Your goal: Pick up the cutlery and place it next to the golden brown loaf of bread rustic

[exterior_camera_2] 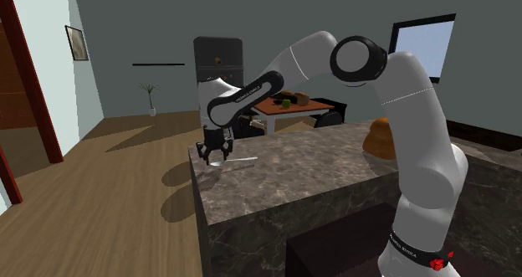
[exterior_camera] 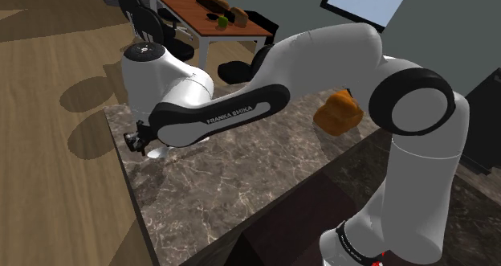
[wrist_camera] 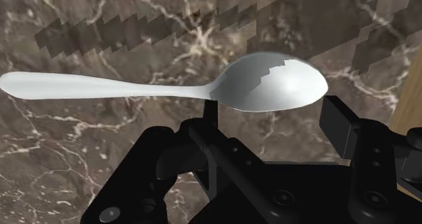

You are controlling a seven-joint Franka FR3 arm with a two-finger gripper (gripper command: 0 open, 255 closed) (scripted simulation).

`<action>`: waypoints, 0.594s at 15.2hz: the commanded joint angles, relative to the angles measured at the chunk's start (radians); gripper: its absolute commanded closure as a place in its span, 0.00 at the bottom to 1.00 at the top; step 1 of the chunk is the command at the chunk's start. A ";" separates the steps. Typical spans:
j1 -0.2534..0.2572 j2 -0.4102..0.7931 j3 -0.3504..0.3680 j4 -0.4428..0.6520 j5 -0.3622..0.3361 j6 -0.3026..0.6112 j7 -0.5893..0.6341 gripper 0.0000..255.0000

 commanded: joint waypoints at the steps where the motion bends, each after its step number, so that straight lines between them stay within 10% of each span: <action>1: -0.004 -0.014 0.004 0.007 0.009 -0.020 -0.009 1.00; 9: -0.009 -0.055 0.018 0.057 0.038 -0.104 -0.036 1.00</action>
